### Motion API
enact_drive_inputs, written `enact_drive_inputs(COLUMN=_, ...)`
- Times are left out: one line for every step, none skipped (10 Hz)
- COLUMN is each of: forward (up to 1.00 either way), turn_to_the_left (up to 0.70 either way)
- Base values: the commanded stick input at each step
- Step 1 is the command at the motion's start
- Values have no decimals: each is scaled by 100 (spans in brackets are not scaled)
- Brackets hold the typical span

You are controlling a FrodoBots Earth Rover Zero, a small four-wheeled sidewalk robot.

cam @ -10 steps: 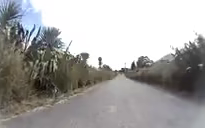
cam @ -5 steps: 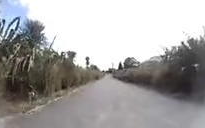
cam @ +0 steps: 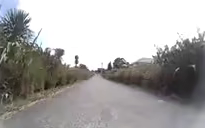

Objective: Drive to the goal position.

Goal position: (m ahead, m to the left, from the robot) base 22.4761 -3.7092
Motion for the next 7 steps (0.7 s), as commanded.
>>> enact_drive_inputs(forward=85, turn_to_the_left=0)
enact_drive_inputs(forward=85, turn_to_the_left=0)
enact_drive_inputs(forward=85, turn_to_the_left=0)
enact_drive_inputs(forward=85, turn_to_the_left=0)
enact_drive_inputs(forward=85, turn_to_the_left=0)
enact_drive_inputs(forward=85, turn_to_the_left=0)
enact_drive_inputs(forward=85, turn_to_the_left=0)
